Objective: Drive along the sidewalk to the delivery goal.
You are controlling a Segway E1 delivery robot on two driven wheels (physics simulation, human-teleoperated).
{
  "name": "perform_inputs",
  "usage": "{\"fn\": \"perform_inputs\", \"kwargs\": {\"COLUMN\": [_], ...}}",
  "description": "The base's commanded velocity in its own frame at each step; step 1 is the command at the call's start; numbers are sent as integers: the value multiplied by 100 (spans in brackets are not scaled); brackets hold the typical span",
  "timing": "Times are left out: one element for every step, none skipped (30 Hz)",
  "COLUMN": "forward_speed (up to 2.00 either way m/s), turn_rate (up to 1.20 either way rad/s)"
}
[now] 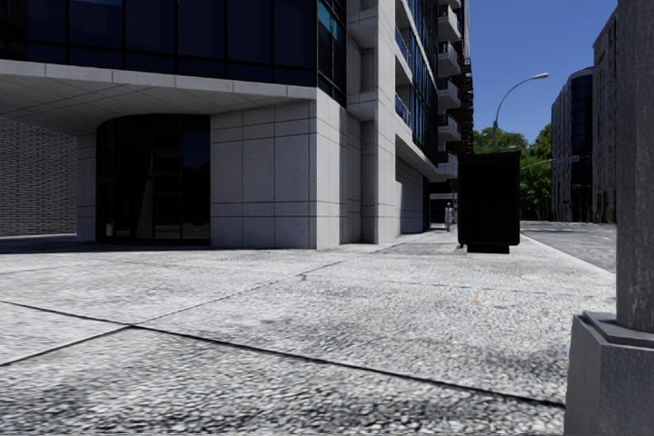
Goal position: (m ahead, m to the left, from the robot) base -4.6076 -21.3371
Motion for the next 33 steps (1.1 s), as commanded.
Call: {"fn": "perform_inputs", "kwargs": {"forward_speed": [102,101,101,101,101,101,101,101,101,101,101,101,101,101,101,101,101,101,101,101,101,101,101,101,101,101,101,101,101,101,101,101,101], "turn_rate": [0,0,0,0,0,0,0,0,0,0,0,0,0,0,0,0,0,0,0,0,0,0,0,0,0,0,0,0,0,0,0,0,0]}}
